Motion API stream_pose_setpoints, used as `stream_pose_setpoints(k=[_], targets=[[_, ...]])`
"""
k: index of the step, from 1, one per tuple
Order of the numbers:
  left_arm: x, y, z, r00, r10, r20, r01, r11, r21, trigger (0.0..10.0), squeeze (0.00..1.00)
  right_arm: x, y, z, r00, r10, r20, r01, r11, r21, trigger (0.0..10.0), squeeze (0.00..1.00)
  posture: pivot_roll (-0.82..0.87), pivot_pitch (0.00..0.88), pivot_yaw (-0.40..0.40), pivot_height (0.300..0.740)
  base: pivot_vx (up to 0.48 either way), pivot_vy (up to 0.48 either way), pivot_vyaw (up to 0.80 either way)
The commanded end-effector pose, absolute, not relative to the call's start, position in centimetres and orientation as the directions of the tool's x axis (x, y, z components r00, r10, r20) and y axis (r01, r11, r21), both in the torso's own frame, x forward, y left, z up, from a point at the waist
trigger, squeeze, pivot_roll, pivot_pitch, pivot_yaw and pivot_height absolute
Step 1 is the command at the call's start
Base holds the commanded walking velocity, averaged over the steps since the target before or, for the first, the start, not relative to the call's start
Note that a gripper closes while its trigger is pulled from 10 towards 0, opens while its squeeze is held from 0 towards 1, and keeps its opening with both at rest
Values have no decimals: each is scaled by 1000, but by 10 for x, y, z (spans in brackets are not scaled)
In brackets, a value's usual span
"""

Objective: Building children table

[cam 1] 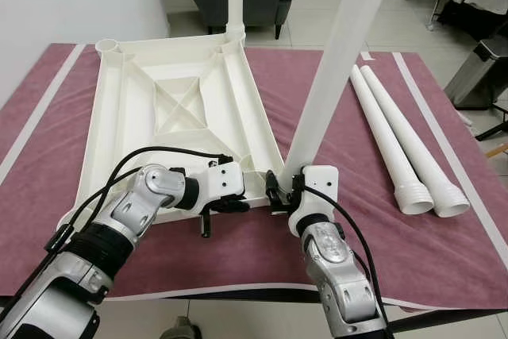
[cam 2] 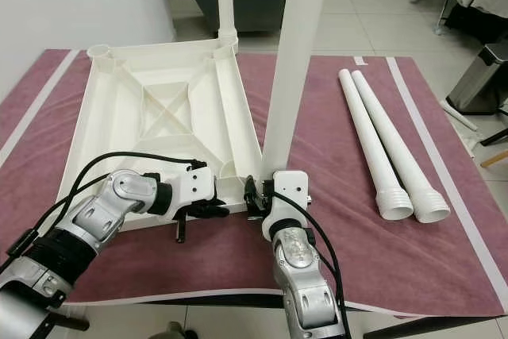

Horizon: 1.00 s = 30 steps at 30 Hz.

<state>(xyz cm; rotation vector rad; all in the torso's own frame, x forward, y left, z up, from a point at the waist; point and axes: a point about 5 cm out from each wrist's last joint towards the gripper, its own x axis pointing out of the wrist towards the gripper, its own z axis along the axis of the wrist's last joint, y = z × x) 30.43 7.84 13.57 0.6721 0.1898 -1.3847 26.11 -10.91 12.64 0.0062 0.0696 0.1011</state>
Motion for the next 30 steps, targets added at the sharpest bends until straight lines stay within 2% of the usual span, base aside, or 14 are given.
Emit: stream_pose_setpoints(k=[1,6,7,12,13,16,17,22,26,30], targets=[[305,84,133,209,-836,-507,945,40,324,0,0,259,-114,115,986,103,-128,-100,995,24,10000,0,82,52,36,740,0,0,0],[305,84,133,212,-836,-507,945,42,325,0,0,261,-113,126,982,172,-72,-171,985,17,10000,0,84,52,36,740,0,0,0],[305,84,133,212,-836,-507,945,43,325,0,0,262,-115,135,974,227,-18,-227,974,-15,10000,0,83,52,37,740,0,0,0],[305,84,133,212,-836,-506,945,43,325,0,0,262,-115,140,966,259,12,-259,965,-43,10000,0,83,53,37,740,0,0,0],[305,84,133,213,-837,-505,945,44,325,0,0,262,-115,141,960,278,22,-277,960,-47,10000,1000,84,53,37,740,0,0,0],[305,84,133,213,-837,-505,945,44,326,0,0,263,-116,141,957,289,26,-287,957,-51,10000,1000,85,53,37,740,0,0,0],[305,84,133,213,-837,-505,945,44,325,0,0,262,-115,143,953,301,38,-298,952,-62,10000,0,85,53,38,740,0,0,0],[305,85,133,213,-836,-505,945,44,325,0,0,262,-114,148,935,350,58,-345,935,-83,10000,0,86,53,41,740,0,0,0],[305,85,134,211,-836,-507,945,41,325,0,0,262,-116,162,881,466,82,-447,877,-176,10000,0,84,53,46,740,0,0,0],[305,85,134,210,-836,-507,945,40,325,0,0,262,-117,165,862,500,80,-477,855,-202,10000,0,84,53,46,740,0,0,0]])
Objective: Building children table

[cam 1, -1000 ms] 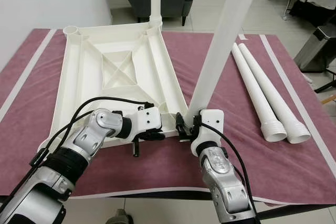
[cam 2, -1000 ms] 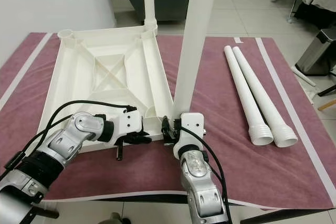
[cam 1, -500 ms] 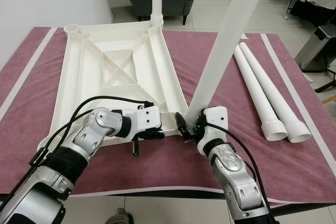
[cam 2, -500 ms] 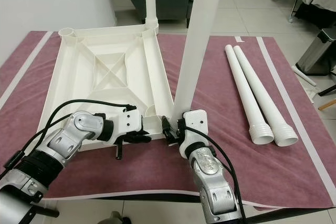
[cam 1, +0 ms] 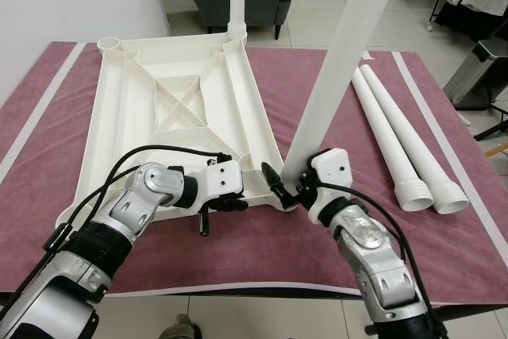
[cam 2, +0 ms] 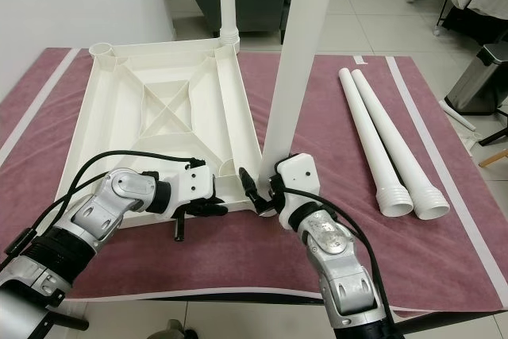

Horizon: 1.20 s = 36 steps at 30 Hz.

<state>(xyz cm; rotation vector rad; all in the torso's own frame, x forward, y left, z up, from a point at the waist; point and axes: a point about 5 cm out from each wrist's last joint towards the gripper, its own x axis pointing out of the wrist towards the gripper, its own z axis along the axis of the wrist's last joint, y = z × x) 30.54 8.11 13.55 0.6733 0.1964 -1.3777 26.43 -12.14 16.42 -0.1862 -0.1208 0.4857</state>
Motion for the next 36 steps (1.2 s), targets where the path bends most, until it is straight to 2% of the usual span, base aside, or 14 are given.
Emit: stream_pose_setpoints(k=[1,6,14,16,17,19,20,21,22,24,25,30,34,36], targets=[[305,85,134,208,-836,-508,945,38,325,0,0,263,-118,168,842,535,72,-508,830,-230,10000,0,85,53,47,740,0,0,0],[305,86,134,207,-836,-508,945,37,324,0,0,266,-123,173,778,627,35,-596,755,-273,10000,0,92,54,45,740,0,0,0],[304,89,135,202,-836,-511,946,31,324,0,0,271,-127,173,727,687,-2,-664,701,-260,10000,0,101,55,46,740,0,0,0],[303,91,136,197,-835,-514,945,23,325,0,0,273,-128,174,702,712,-16,-692,678,-247,9569,0,106,55,45,740,0,0,0],[301,94,137,192,-834,-518,944,14,329,0,0,274,-128,174,675,737,-30,-722,652,-230,5686,0,108,55,44,740,0,0,0],[301,96,138,190,-832,-521,943,8,331,0,0,275,-128,174,656,753,-39,-741,635,-218,5686,0,108,55,44,740,0,0,0],[299,99,139,184,-831,-524,942,-3,334,0,0,276,-128,173,640,767,-48,-757,620,-205,3294,0,111,55,43,740,0,0,0],[299,99,139,184,-831,-524,942,-3,334,0,0,276,-128,173,640,767,-48,-757,620,-205,3294,0,111,55,43,740,0,0,0],[298,103,140,175,-831,-528,942,-15,336,0,0,278,-128,172,624,780,-55,-773,605,-188,2627,0,113,55,42,740,0,0,0],[297,103,140,172,-831,-530,942,-19,336,0,0,279,-127,172,618,784,-57,-779,601,-182,2627,0,113,55,42,740,0,0,0],[295,105,140,165,-831,-532,941,-29,337,0,0,280,-125,171,595,801,-65,-799,579,-162,0,0,118,54,39,740,0,0,0],[291,108,140,149,-831,-536,940,-49,337,0,0,280,-119,166,524,848,-82,-850,515,-105,0,0,126,55,32,740,0,0,0],[291,108,140,148,-831,-536,940,-50,337,0,0,279,-118,166,515,853,-85,-856,506,-101,0,0,126,55,32,740,0,0,0],[290,107,140,150,-835,-529,941,-43,335,0,0,282,-116,163,555,827,-91,-832,548,-87,0,0,124,52,27,740,0,0,0]])
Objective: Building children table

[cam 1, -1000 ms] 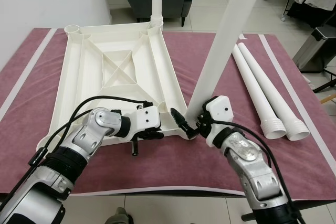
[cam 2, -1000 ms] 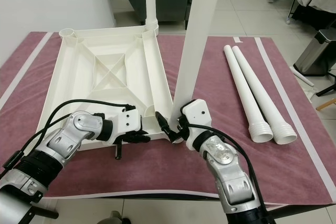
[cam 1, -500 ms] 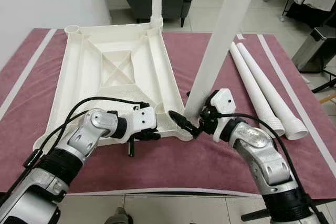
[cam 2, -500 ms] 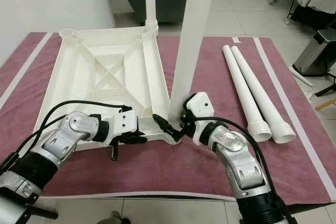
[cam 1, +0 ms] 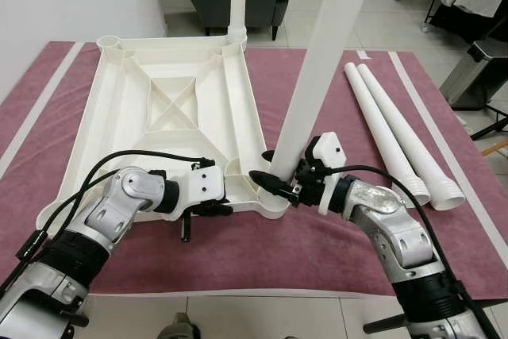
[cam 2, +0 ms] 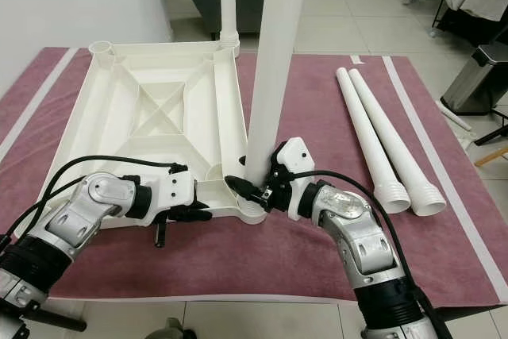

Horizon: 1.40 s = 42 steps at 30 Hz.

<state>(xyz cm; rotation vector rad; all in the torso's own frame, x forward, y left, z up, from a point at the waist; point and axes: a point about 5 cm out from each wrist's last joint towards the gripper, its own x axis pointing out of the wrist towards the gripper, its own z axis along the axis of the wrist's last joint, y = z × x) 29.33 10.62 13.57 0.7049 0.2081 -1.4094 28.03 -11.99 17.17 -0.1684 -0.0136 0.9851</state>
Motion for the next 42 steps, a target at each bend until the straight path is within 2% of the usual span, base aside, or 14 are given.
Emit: stream_pose_setpoints(k=[1,4,10,13,18,26,31,32,33,34,35,36,41,42], targets=[[289,105,140,152,-839,-522,942,-37,334,0,0,286,-116,159,617,780,-109,-787,611,-85,0,0,124,52,27,740,0,0,0],[289,102,141,153,-848,-508,942,-29,333,0,0,292,-114,151,719,681,-138,-695,712,-100,0,0,119,51,24,740,0,0,0],[288,97,143,154,-859,-488,944,-19,331,0,0,291,-110,139,820,548,-162,-567,818,-98,0,0,115,51,22,740,0,0,0],[289,92,146,156,-872,-465,945,-5,326,0,0,283,-104,123,917,357,-179,-380,917,-118,0,0,109,51,27,740,0,0,0],[290,89,146,152,-874,-461,946,-7,324,0,0,275,-98,109,956,173,-237,-199,976,-93,0,0,101,51,39,740,0,0,0],[291,89,146,153,-872,-465,947,-6,321,0,0,269,-102,93,942,-122,-314,79,986,-146,0,0,101,54,43,740,0,0,0],[291,91,146,156,-869,-470,947,-3,320,0,0,271,-103,96,946,-126,-299,92,988,-125,0,0,103,58,41,740,0,0,0],[291,91,146,158,-868,-471,947,-2,321,0,0,272,-100,100,958,-83,-276,55,993,-108,2549,0,104,60,40,740,0,0,0],[291,91,146,158,-868,-471,947,-2,321,0,0,272,-100,100,958,-83,-276,55,993,-108,2549,0,104,60,40,740,0,0,0],[292,92,146,160,-867,-472,947,0,321,0,0,273,-96,105,970,-40,-239,17,995,-99,10000,0,103,59,39,740,0,0,0],[292,92,146,160,-867,-472,947,0,321,0,0,273,-96,105,970,-40,-239,17,995,-99,10000,0,103,59,39,740,0,0,0],[292,92,146,163,-866,-473,947,3,322,0,0,274,-93,111,979,-2,-206,-17,995,-94,10000,1000,103,60,38,740,0,0,0],[292,93,145,168,-865,-474,947,7,322,0,0,275,-86,122,983,121,-139,-130,990,-57,10000,1000,104,61,36,740,0,0,0],[292,93,145,169,-864,-474,947,8,322,0,0,276,-83,130,975,201,-97,-207,977,-53,10000,0,104,61,36,740,0,0,0]])
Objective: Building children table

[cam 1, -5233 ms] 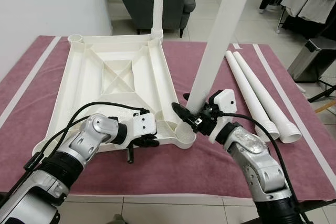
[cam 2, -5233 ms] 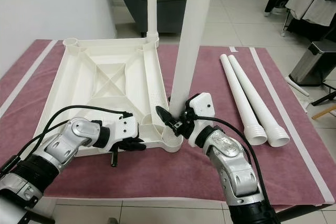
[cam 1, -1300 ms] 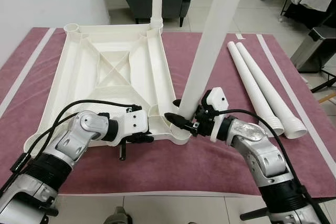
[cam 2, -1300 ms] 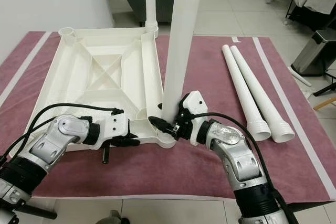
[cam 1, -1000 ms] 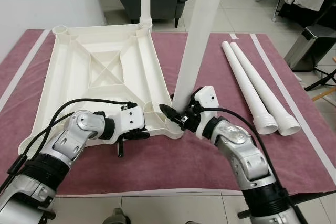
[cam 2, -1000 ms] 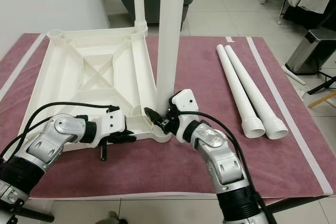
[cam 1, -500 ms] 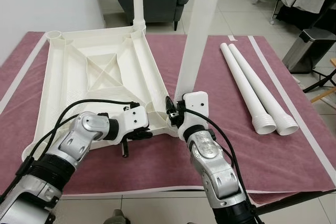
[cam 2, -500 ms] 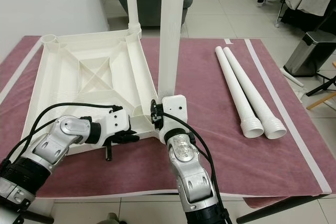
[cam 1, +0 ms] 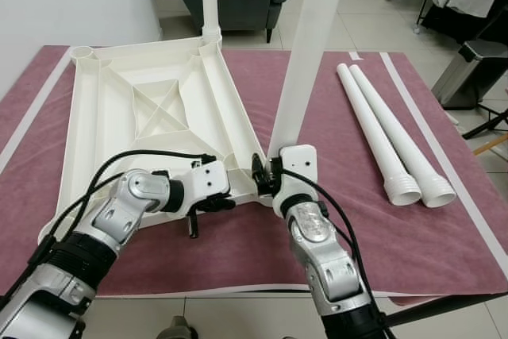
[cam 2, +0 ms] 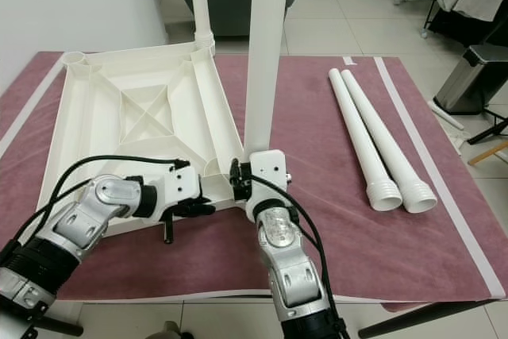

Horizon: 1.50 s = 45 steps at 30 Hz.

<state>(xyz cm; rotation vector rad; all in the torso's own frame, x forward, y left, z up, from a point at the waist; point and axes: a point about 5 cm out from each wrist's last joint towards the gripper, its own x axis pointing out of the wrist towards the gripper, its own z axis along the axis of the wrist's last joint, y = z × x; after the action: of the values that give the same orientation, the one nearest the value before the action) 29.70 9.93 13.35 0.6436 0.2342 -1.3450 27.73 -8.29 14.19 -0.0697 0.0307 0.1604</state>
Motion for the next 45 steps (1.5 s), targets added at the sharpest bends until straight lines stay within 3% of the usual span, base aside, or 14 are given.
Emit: stream_pose_setpoints(k=[1,7,9,17,20,22,24,29,30,32,33,38,39,45], targets=[[292,93,145,168,-864,-475,947,7,322,0,0,276,-83,138,960,275,-59,-278,959,-53,10000,0,103,61,36,740,0,0,0],[291,95,145,161,-861,-482,947,-2,321,0,0,276,-89,157,904,428,21,-424,900,-99,10000,0,103,61,37,740,0,0,0],[289,97,144,151,-858,-492,947,-16,320,0,0,276,-95,171,830,556,42,-543,823,-167,10000,0,106,62,36,740,0,0,0],[282,104,143,119,-846,-519,948,-58,312,0,0,278,-105,180,696,718,-10,-694,668,-270,10000,0,119,64,32,740,0,0,0],[280,106,143,110,-843,-527,948,-70,310,0,0,277,-106,180,669,743,-30,-720,637,-274,10000,0,119,64,32,740,0,0,0],[275,112,144,83,-835,-544,946,-105,306,0,0,276,-106,178,589,805,-77,-791,554,-260,10000,0,122,63,34,740,0,0,0],[275,112,144,83,-835,-544,946,-105,306,0,0,276,-106,178,589,805,-77,-791,554,-260,10000,0,122,63,34,740,0,0,0],[269,121,145,46,-823,-567,942,-154,299,0,0,278,-104,176,496,862,-109,-859,469,-205,10000,0,131,62,31,740,0,0,0],[268,123,146,42,-820,-570,941,-159,297,0,0,280,-103,176,478,871,-110,-870,453,-195,5451,0,134,61,29,740,0,0,0],[268,123,146,42,-820,-570,941,-159,297,0,0,280,-103,176,478,871,-110,-870,453,-195,5451,0,134,61,29,740,0,0,0],[267,124,146,43,-821,-570,942,-156,297,0,0,282,-101,176,466,878,-107,-878,444,-180,0,0,138,61,25,740,0,0,0],[267,122,146,53,-827,-559,944,-141,297,0,0,284,-99,173,468,878,-96,-880,453,-143,0,0,140,60,21,740,0,0,0],[268,116,147,67,-845,-531,947,-113,299,0,0,287,-100,166,534,839,-108,-845,523,-111,0,0,137,58,20,740,0,0,0],[272,105,150,86,-869,-487,949,-77,305,0,0,291,-102,155,666,731,-150,-746,657,-109,0,0,126,54,22,740,0,0,0]])
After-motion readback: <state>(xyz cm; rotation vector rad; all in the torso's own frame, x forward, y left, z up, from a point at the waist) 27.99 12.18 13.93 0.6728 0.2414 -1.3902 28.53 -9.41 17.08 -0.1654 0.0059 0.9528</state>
